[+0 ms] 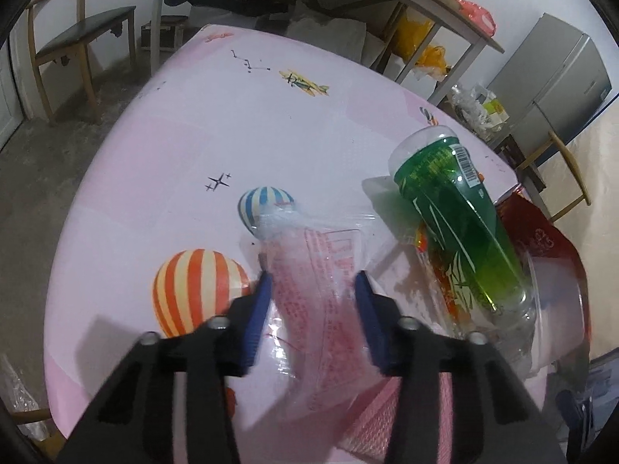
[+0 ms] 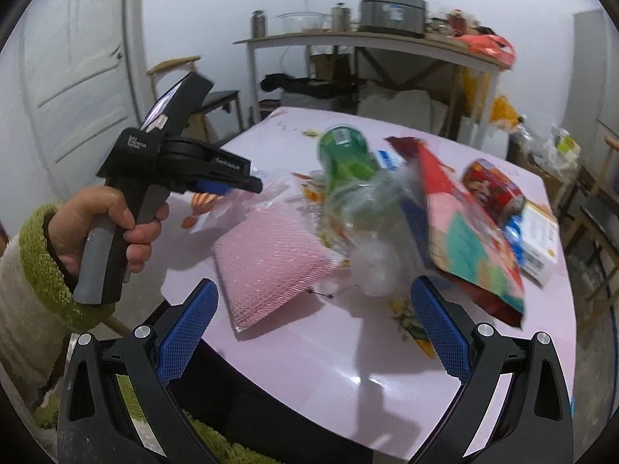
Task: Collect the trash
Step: 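Grasp the clear snack bag with the left tool while the right tool grasps the pink sponge, then carry both items to the blue wastebasket and open both tools to drop them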
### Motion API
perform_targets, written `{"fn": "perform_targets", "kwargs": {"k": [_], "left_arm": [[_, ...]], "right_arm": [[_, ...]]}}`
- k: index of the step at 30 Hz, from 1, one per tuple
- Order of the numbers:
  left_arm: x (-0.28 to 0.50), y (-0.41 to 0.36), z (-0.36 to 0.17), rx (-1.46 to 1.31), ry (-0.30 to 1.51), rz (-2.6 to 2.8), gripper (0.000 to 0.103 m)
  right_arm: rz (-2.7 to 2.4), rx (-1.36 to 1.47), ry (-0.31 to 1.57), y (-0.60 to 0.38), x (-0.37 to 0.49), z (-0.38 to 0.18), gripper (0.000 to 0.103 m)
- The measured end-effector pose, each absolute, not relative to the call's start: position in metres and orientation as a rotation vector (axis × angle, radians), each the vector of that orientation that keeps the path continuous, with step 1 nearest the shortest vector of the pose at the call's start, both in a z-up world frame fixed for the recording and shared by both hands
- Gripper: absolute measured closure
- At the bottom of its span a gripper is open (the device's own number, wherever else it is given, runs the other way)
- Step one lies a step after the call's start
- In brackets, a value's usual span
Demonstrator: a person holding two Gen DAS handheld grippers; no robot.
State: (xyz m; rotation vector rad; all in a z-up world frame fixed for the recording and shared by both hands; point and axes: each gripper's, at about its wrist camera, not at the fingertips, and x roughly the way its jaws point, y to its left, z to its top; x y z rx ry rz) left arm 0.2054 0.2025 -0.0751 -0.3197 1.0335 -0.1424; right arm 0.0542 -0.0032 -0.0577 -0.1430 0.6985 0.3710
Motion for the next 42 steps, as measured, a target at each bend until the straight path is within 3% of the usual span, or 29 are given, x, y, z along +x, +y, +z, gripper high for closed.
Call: {"fn": "perform_targets", "kwargs": {"k": [2,6,15,21,26,33,38,39,42], "left_arm": [[0.201,0.209,-0.072,-0.325,1.02,-0.139,0.078],[0.191,0.221,-0.069,-0.327,1.005,-0.127,0.082],[0.17,0.243,-0.071,-0.355,0.971,-0.114,0.082],[0.165,0.249,-0.071,-0.379,0.958,-0.118,0.082],[0.164,0.253,-0.072,-0.387,0.957,-0.124,0.082],[0.164,0.257,-0.071,-0.406,0.95,-0.119,0.082],[0.159,0.261,-0.068,-0.427,0.931,-0.104,0.085],[0.158,0.263,-0.067,-0.431,0.93,-0.104,0.085],[0.151,0.265,-0.061,-0.437,0.917,-0.092,0.085]], "right_arm": [[0.399,-0.187,0.686,0.007,0.059,-0.06,0.008],[0.462,-0.301,0.669,0.033,0.073,-0.065,0.008],[0.464,-0.468,0.764,0.071,0.108,-0.091,0.008],[0.537,-0.407,0.888,0.073,0.092,-0.099,0.008],[0.478,-0.454,0.826,0.078,0.088,-0.093,0.008],[0.424,-0.316,0.913,0.072,0.106,-0.104,0.008],[0.401,-0.26,0.941,0.068,0.108,-0.109,0.015],[0.401,-0.253,0.946,0.068,0.108,-0.109,0.023],[0.411,-0.218,0.962,0.064,0.108,-0.11,0.025]]}}
